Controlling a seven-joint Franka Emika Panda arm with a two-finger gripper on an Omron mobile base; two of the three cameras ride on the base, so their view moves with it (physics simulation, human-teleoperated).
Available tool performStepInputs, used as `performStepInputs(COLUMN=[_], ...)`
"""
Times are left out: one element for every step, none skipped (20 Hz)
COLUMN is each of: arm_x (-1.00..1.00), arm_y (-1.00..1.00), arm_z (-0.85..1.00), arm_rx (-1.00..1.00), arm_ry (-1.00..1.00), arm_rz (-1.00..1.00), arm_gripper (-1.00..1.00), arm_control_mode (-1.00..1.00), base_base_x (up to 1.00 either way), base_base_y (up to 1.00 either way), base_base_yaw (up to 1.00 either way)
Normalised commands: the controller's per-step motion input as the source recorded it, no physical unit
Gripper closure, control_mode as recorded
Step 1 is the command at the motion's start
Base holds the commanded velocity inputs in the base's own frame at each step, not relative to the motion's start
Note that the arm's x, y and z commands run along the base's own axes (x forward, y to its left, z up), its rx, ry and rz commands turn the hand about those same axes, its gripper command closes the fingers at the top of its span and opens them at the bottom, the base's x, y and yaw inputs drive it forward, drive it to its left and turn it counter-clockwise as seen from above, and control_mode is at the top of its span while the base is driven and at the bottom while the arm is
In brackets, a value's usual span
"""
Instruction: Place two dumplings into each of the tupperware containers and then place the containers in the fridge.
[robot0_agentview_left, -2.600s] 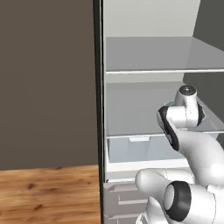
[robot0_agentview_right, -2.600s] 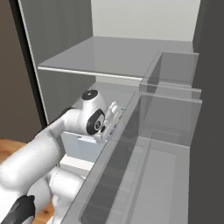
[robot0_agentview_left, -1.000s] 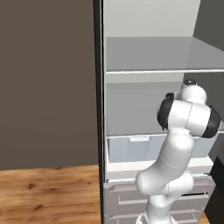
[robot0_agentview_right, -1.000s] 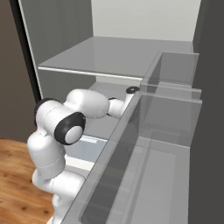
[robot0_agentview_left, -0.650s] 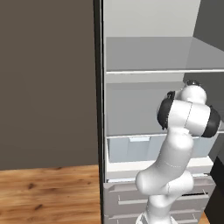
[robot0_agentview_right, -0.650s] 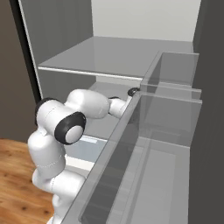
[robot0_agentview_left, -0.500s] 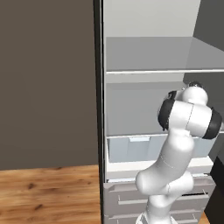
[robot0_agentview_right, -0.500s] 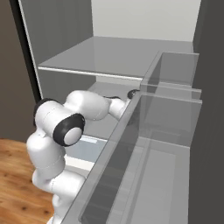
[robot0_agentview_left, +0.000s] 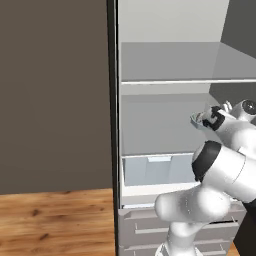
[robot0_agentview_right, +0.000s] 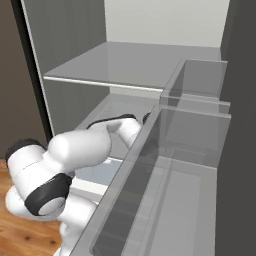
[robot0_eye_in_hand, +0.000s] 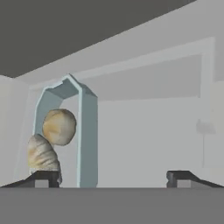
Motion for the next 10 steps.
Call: performStepInputs(arm_x=[-1.0, -1.0, -1.0, -1.0, -1.0, -1.0, -1.0, -1.0, -1.0, -1.0], arm_y=[0.69, 0.73, 0.79, 0.82, 0.86, 0.83, 0.84, 0.79, 0.73, 0.68], arm_z=[0.81, 0.81, 0.76, 0.75, 0.69, 0.63, 0.48, 0.34, 0.26, 0.17], arm_rx=[-0.07, -0.09, -0.11, -0.11, -0.11, -0.08, -0.03, 0.0, 0.0, 0.0], arm_ry=[0.11, 0.17, 0.19, 0.19, 0.18, 0.14, 0.07, 0.0, 0.0, 0.0], arm_rz=[0.0, 0.0, 0.0, 0.0, 0.0, 0.0, 0.0, 0.06, 0.11, 0.18], arm_gripper=[-1.0, -1.0, -1.0, -1.0, -1.0, -1.0, -1.0, -1.0, -1.0, -1.0], arm_control_mode=[-1.0, -1.0, -1.0, -1.0, -1.0, -1.0, -1.0, -1.0, -1.0, -1.0], base_base_x=[0.0, 0.0, 0.0, 0.0, 0.0, 0.0, 0.0, 0.0, 0.0, 0.0], base_base_y=[0.0, 0.0, 0.0, 0.0, 0.0, 0.0, 0.0, 0.0, 0.0, 0.0], base_base_yaw=[0.0, 0.0, 0.0, 0.0, 0.0, 0.0, 0.0, 0.0, 0.0, 0.0])
